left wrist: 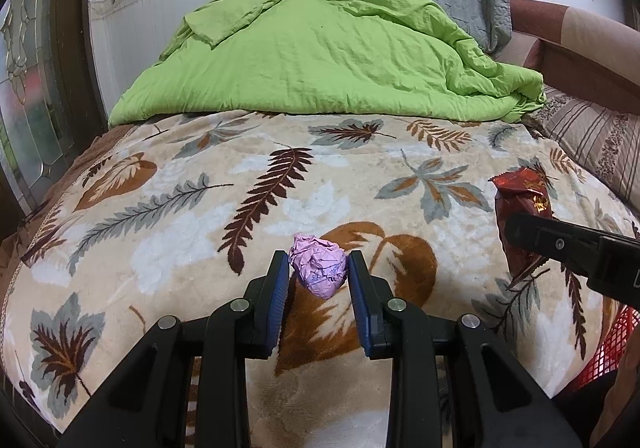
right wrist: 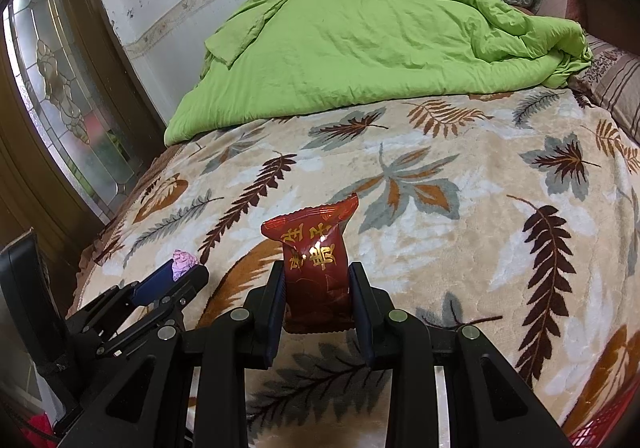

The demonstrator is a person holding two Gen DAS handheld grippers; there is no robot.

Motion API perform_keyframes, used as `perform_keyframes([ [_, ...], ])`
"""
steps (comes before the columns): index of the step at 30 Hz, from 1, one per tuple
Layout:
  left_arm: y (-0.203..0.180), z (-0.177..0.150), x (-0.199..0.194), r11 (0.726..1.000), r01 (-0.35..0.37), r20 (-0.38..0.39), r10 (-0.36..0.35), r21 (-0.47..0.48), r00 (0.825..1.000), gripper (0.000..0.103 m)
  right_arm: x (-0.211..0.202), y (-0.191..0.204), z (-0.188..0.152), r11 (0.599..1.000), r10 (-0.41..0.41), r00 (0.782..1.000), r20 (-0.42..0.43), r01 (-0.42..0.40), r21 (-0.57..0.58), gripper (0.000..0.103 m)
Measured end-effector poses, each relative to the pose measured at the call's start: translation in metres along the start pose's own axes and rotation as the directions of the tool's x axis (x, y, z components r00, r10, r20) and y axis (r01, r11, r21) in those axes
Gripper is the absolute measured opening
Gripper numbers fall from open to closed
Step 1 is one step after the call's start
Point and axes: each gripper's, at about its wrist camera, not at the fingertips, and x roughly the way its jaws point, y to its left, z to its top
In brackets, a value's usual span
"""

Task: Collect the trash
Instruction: 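Hold the pink paper in the left tool and red wrapper in the right tool, then carry the pink paper and red wrapper over the red wastebasket and open both tools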

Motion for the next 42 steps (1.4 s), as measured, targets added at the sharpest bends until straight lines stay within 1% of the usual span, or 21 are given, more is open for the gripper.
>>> perform_keyframes([
  [4,-0.006,0.006,-0.007,0.999,0.040,0.010,-0.040,0.006,0.999,0.029,-0.015,-0.003,0.000,1.000,0.005,1.000,0.023,-0.005,0.021,0.033],
  [7,-0.017,0.011,-0.019,0.996,0.087,0.025,-0.088,0.033,0.996,0.029,-0.044,-0.013,0.000,0.999,0.014,0.998,0.054,-0.017,0.052,0.033],
  [11,-0.046,0.019,-0.036,0.976,0.209,0.020,-0.210,0.059,0.977,0.029,-0.096,-0.039,-0.010,0.996,-0.019,0.995,0.095,0.010,0.094,0.033],
  [13,-0.067,0.023,-0.046,0.957,0.279,0.009,-0.281,0.085,0.960,0.029,-0.128,-0.062,-0.021,0.989,-0.058,0.992,0.109,0.043,0.143,0.033],
  [16,-0.109,0.026,-0.063,0.904,0.411,-0.027,-0.411,0.122,0.911,0.029,-0.171,-0.094,-0.041,0.971,-0.122,0.985,0.118,0.094,0.220,0.033],
  [18,-0.141,0.026,-0.075,0.855,0.497,-0.065,-0.493,0.149,0.868,0.029,-0.201,-0.116,-0.058,0.953,-0.185,0.975,0.121,0.147,0.265,0.033],
  [22,-0.206,0.017,-0.094,0.737,0.648,-0.169,-0.625,0.191,0.762,0.029,-0.246,-0.156,-0.092,0.904,-0.283,0.954,0.102,0.230,0.361,0.033],
  [23,-0.223,0.014,-0.096,0.710,0.678,-0.201,-0.648,0.192,0.735,0.029,-0.257,-0.166,-0.102,0.888,-0.306,0.947,0.097,0.247,0.387,0.033],
  [26,-0.266,0.001,-0.095,0.645,0.741,-0.300,-0.681,0.186,0.669,0.029,-0.272,-0.189,-0.121,0.851,-0.355,0.932,0.074,0.289,0.439,0.034],
  [27,-0.279,-0.004,-0.095,0.634,0.749,-0.317,-0.682,0.192,0.658,0.029,-0.274,-0.194,-0.125,0.842,-0.364,0.929,0.064,0.298,0.450,0.035],
  [29,-0.303,-0.014,-0.092,0.620,0.752,-0.355,-0.667,0.225,0.655,0.030,-0.275,-0.203,-0.131,0.825,-0.383,0.923,0.045,0.320,0.465,0.035],
  [30,-0.311,-0.017,-0.090,0.611,0.758,-0.371,-0.665,0.229,0.648,0.033,-0.275,-0.208,-0.135,0.811,-0.397,0.917,0.024,0.339,0.477,0.040],
  [31,-0.318,-0.020,-0.086,0.596,0.771,-0.395,-0.668,0.225,0.631,0.034,-0.277,-0.213,-0.138,0.802,-0.400,0.916,0.011,0.344,0.488,0.049],
  [32,-0.324,-0.024,-0.083,0.593,0.774,-0.411,-0.663,0.223,0.626,0.040,-0.279,-0.216,-0.140,0.793,-0.406,0.914,0.003,0.351,0.499,0.052],
  [33,-0.326,-0.024,-0.082,0.597,0.771,-0.413,-0.658,0.222,0.629,0.049,-0.280,-0.216,-0.140,0.789,-0.414,0.910,0.001,0.358,0.500,0.058],
  [35,-0.324,-0.024,-0.086,0.593,0.775,-0.399,-0.671,0.218,0.625,0.055,-0.285,-0.213,-0.140,0.789,-0.433,0.901,0.009,0.374,0.487,0.062],
  [37,-0.316,-0.022,-0.093,0.597,0.769,-0.383,-0.672,0.228,0.634,0.056,-0.290,-0.206,-0.136,0.788,-0.461,0.887,0.020,0.400,0.468,0.066],
  [39,-0.305,-0.019,-0.101,0.613,0.753,-0.348,-0.669,0.241,0.656,0.060,-0.295,-0.195,-0.133,0.785,-0.491,0.871,0.028,0.428,0.449,0.073],
  [40,-0.293,-0.016,-0.107,0.630,0.735,-0.308,-0.668,0.251,0.677,0.062,-0.297,-0.187,-0.131,0.777,-0.519,0.854,0.028,0.458,0.432,0.079],
  [41,-0.283,-0.015,-0.114,0.644,0.719,-0.281,-0.662,0.262,0.695,0.069,-0.297,-0.177,-0.129,0.767,-0.553,0.832,0.030,0.495,0.408,0.083],
  [42,-0.271,-0.013,-0.121,0.665,0.692,-0.242,-0.649,0.280,0.721,0.076,-0.299,-0.166,-0.127,0.759,-0.585,0.810,0.037,0.530,0.379,0.089],
])
